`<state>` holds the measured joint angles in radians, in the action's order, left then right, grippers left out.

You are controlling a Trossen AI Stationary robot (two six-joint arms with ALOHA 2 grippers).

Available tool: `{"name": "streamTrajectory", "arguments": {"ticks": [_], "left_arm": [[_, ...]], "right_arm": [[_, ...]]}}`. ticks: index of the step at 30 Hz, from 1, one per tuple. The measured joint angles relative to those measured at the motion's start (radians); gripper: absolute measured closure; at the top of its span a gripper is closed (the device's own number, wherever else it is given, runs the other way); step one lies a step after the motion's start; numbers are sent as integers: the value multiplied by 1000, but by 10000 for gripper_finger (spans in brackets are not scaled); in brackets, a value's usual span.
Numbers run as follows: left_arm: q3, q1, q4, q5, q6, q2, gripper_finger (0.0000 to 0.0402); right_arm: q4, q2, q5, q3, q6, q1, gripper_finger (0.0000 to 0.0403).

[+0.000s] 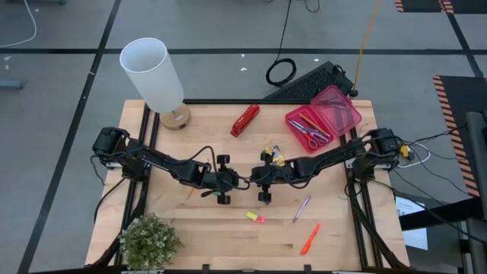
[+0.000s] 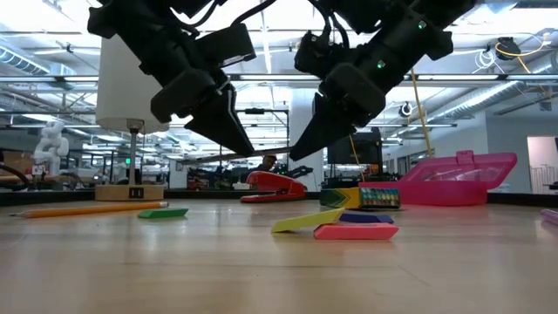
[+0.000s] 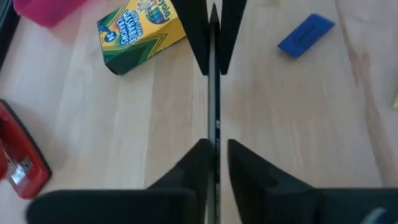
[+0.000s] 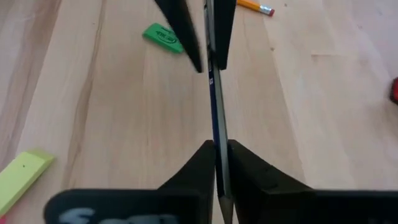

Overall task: Pack school essentials
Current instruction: Put the black pencil into the pink supply box

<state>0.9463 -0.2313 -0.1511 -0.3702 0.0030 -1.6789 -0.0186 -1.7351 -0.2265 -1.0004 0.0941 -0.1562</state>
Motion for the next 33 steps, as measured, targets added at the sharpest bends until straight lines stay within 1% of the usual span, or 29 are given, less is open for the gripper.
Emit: {"name": "streamTrajectory", "arguments": {"ticks": [4, 7, 10, 13, 15, 21, 26, 33], "left_arm": [[0, -15, -2, -1, -80, 1, 285], [2, -28, -5, -8, -128, 1, 246], [0, -46, -38, -21, -175, 16, 218], [2, -57, -49, -26, -231, 32, 202], [-1, -69, -99, -38, -267, 50, 198], [0, -110, -121, -49, -351, 72, 207], [1, -147, -127, -50, -394, 72, 214], [1, -184, -136, -53, -444, 72, 215]], "right_arm": [[54, 41, 6, 0, -13, 5, 387], [126, 85, 41, 0, -14, 20, 391], [205, 127, 55, 0, -3, 37, 387], [293, 174, 70, 0, -2, 47, 383], [354, 204, 73, 0, -5, 51, 386], [515, 304, 63, 0, -5, 63, 388], [608, 388, -16, 1, 8, 72, 387], [706, 501, -131, 1, 37, 85, 386]]}}
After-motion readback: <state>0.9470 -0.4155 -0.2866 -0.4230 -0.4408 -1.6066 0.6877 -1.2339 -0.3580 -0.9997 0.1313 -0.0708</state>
